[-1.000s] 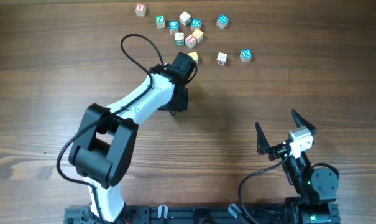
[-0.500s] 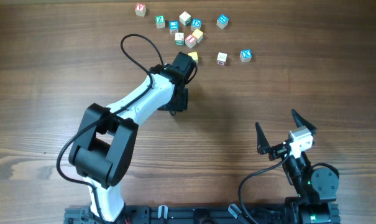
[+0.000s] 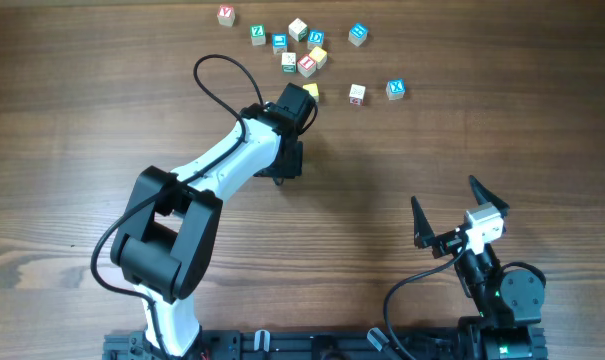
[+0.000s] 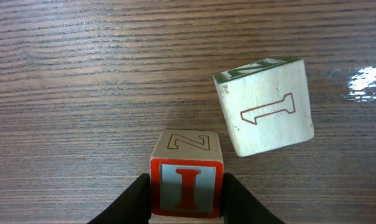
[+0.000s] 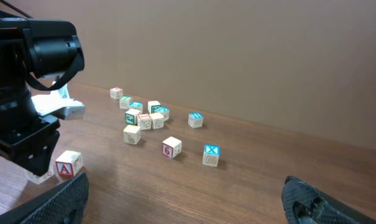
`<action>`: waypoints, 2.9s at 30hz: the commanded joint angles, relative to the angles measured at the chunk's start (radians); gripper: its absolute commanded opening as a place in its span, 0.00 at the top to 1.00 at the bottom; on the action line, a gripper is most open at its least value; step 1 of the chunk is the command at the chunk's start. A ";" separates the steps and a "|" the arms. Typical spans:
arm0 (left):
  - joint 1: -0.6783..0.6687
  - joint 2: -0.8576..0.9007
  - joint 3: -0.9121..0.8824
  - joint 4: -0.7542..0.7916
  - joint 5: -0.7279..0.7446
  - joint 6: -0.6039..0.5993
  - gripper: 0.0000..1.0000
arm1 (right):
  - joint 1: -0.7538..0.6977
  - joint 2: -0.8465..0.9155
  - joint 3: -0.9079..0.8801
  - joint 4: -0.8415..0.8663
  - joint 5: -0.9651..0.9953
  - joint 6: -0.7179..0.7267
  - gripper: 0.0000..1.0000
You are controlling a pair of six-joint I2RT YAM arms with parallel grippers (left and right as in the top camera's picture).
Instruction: Form a circle
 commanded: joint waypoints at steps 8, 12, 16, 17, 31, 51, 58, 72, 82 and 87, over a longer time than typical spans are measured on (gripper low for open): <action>-0.003 0.006 -0.007 -0.014 0.006 -0.006 0.66 | -0.006 -0.008 -0.001 0.002 -0.006 -0.003 0.00; -0.003 0.006 -0.007 -0.016 0.009 -0.006 0.66 | -0.006 -0.008 -0.001 0.002 -0.006 -0.003 0.00; -0.003 0.006 -0.007 -0.006 0.009 -0.006 0.66 | -0.006 -0.008 -0.001 0.002 -0.006 -0.003 0.00; -0.003 0.006 -0.007 -0.005 0.009 -0.006 0.66 | -0.006 -0.008 -0.001 0.002 -0.006 -0.003 0.00; -0.003 0.006 -0.007 0.006 0.035 -0.006 0.65 | -0.006 -0.008 -0.001 0.002 -0.006 -0.003 0.01; 0.003 0.002 0.015 0.016 0.035 -0.006 0.37 | -0.006 -0.008 -0.001 0.002 -0.006 -0.003 0.00; 0.096 -0.069 0.126 0.032 0.100 -0.006 0.35 | -0.006 -0.008 -0.001 0.002 -0.006 -0.003 0.00; 0.530 -0.077 0.152 0.027 0.103 -0.006 0.00 | -0.006 -0.008 -0.001 0.002 -0.006 -0.003 0.00; 0.563 -0.077 0.152 0.028 0.103 -0.006 0.00 | -0.006 -0.008 -0.001 0.002 -0.006 -0.003 0.00; 0.563 -0.077 0.152 0.028 0.103 -0.006 0.00 | -0.006 -0.008 -0.001 0.002 -0.006 -0.003 0.00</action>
